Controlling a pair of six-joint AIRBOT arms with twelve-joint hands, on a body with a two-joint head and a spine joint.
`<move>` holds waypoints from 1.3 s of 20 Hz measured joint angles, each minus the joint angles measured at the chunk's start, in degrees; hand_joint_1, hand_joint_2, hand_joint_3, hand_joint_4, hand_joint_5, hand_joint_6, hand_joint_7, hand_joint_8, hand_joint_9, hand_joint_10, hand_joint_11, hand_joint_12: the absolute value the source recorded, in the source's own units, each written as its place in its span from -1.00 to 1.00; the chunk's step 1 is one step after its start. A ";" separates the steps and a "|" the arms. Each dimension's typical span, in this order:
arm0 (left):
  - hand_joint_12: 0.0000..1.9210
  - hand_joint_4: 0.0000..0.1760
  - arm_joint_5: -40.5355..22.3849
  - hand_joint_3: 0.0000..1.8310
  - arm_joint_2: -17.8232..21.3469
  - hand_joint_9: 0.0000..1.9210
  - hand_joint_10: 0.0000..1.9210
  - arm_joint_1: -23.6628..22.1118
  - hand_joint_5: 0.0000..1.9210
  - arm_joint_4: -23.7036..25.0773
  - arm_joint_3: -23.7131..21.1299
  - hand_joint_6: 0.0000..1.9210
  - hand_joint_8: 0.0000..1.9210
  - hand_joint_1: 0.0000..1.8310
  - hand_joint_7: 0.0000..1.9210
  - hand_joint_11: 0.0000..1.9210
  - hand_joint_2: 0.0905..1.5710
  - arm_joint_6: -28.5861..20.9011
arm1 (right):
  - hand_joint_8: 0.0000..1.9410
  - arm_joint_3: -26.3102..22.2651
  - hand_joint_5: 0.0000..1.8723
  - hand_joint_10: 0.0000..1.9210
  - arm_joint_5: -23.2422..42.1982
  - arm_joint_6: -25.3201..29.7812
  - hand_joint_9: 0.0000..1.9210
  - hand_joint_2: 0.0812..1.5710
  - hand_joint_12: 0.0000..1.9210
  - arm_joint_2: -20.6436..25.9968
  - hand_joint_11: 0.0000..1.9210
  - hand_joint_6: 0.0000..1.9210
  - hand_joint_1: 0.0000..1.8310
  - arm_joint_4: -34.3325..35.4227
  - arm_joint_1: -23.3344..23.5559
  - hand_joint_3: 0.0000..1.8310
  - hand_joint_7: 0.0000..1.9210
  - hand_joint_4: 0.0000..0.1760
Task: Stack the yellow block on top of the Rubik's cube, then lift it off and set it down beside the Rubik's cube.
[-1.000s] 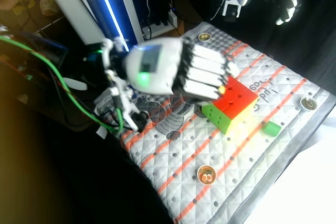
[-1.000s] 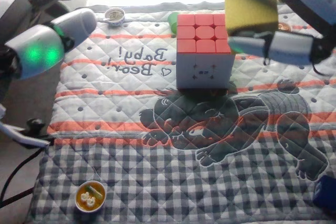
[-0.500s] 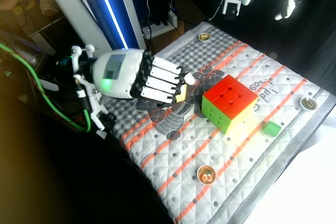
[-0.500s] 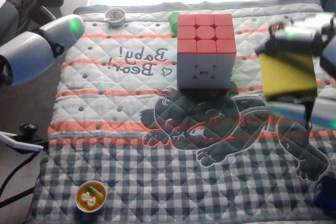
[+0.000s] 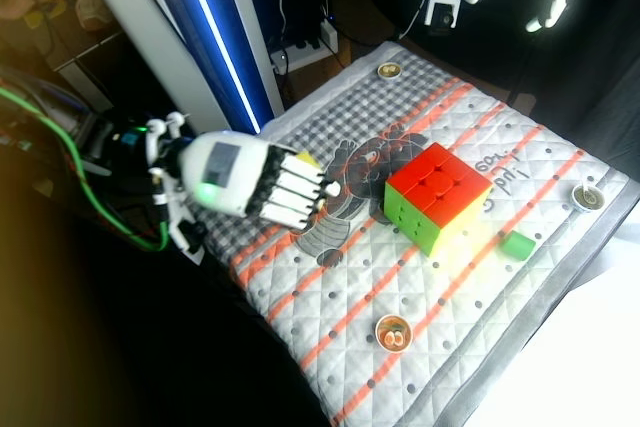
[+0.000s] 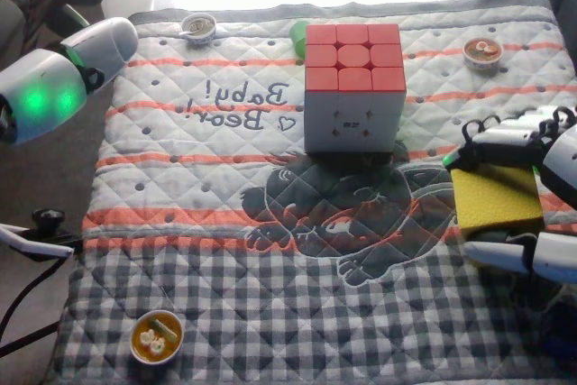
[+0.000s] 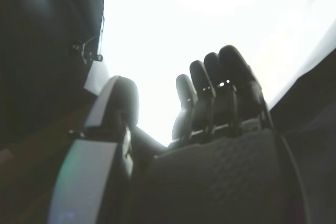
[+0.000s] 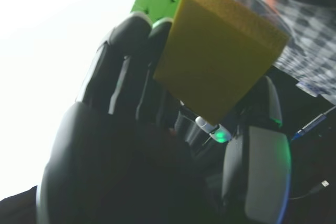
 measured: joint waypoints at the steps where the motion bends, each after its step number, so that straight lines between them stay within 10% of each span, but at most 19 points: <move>1: 0.82 -0.94 0.00 -1.00 0.00 -1.00 0.12 0.00 -1.00 -0.11 -0.02 -0.19 -0.15 -0.31 -0.89 -1.00 0.68 0.00 | 0.02 0.00 -0.63 0.25 -0.55 0.00 -0.63 0.33 0.70 0.00 -0.92 -0.12 0.13 0.26 -0.09 -1.00 -0.52 -1.00; 4: 0.79 -1.00 0.00 -1.00 0.00 -1.00 0.10 0.00 -1.00 0.13 -0.02 -0.20 -0.20 -0.32 -0.88 -1.00 0.68 0.00 | -0.23 0.00 -0.69 -0.04 -0.59 0.00 -0.84 0.26 0.31 0.02 -1.00 -0.37 0.00 0.52 -0.13 -1.00 -0.68 -1.00; 5: 0.83 -1.00 0.00 -1.00 0.00 -1.00 0.11 0.02 -1.00 0.04 -0.02 -0.16 -0.21 -0.30 -0.87 -1.00 0.68 0.00 | -0.77 0.00 -0.86 -0.72 -0.61 0.02 -0.99 0.17 -0.48 0.02 -1.00 -0.77 -0.18 0.55 -0.13 -1.00 -0.92 -1.00; 9: 0.83 -1.00 0.66 -1.00 0.00 -1.00 0.12 0.66 -1.00 -0.11 -0.02 -0.16 -0.22 -0.27 -0.87 -1.00 0.70 -0.63 | -1.00 -0.11 -0.99 -1.00 0.02 1.01 -1.00 0.10 -0.99 0.07 -1.00 -0.97 -0.31 0.46 -0.13 -1.00 -1.00 -1.00; 15: 0.76 -1.00 2.60 -1.00 0.22 -0.89 0.25 2.14 -0.91 1.66 0.87 -0.02 0.02 -0.26 -0.81 -1.00 0.67 -8.96 | -1.00 -1.38 -0.96 -1.00 8.44 1.68 -1.00 0.17 -1.00 4.09 -1.00 -0.98 -0.26 0.68 0.02 -1.00 -1.00 -1.00; 17: 0.66 -1.00 4.46 -1.00 1.22 -0.59 0.01 1.57 -0.71 3.80 1.79 -0.27 -0.19 -0.15 -0.58 -0.78 0.67 -10.62 | -0.97 -1.70 -0.83 -0.96 15.58 1.66 -0.85 0.29 -0.39 5.86 -1.00 -0.97 -0.35 1.73 0.15 -1.00 -0.80 -1.00; 22: 0.48 -1.00 9.55 -1.00 1.57 -0.44 -0.46 -4.92 -0.55 11.41 2.08 -0.76 -0.82 -0.43 -0.39 -0.76 0.57 -10.91 | -0.97 -2.47 -0.76 -0.89 28.04 -2.32 -0.68 0.47 0.22 7.32 -1.00 -0.94 -0.48 2.75 3.67 -0.98 -0.72 -1.00; 23: 0.51 -1.00 11.02 -1.00 1.81 -0.43 -0.44 -6.16 -0.52 13.18 2.08 -0.86 -0.90 -0.41 -0.40 -0.76 0.56 -10.78 | -0.94 -2.58 -0.78 -0.81 30.71 -3.78 -0.66 0.59 0.22 7.74 -1.00 -0.30 -0.49 2.54 5.33 -1.00 -0.61 -0.43; 24: 0.36 -0.53 12.46 -1.00 2.14 -0.61 -0.67 -7.74 -0.74 14.71 2.08 -0.95 -0.99 -0.70 -0.60 -0.97 0.55 -9.70 | -0.98 -3.06 -0.94 -0.81 32.17 -6.95 -0.65 0.75 0.15 8.28 -1.00 -0.32 -0.86 2.12 7.87 -1.00 -0.64 -0.38; 25: 0.36 -0.53 13.38 -1.00 2.19 -0.61 -0.67 -8.79 -0.74 15.08 2.08 -0.95 -0.99 -0.70 -0.60 -0.97 0.55 -8.87 | -0.98 -3.15 -0.94 -0.81 32.92 -7.93 -0.65 0.75 0.15 8.44 -1.00 -0.32 -0.86 1.68 9.11 -1.00 -0.64 -0.38; 26: 0.02 -0.30 14.99 -1.00 2.23 -0.67 -0.81 -9.68 -0.81 16.09 1.73 -0.99 -1.00 -0.89 -0.73 -1.00 0.55 -8.22 | -0.99 -3.13 -0.98 -0.77 34.01 -8.50 -0.59 0.67 0.17 8.48 -1.00 -0.56 -0.83 0.52 10.27 -1.00 -0.65 0.56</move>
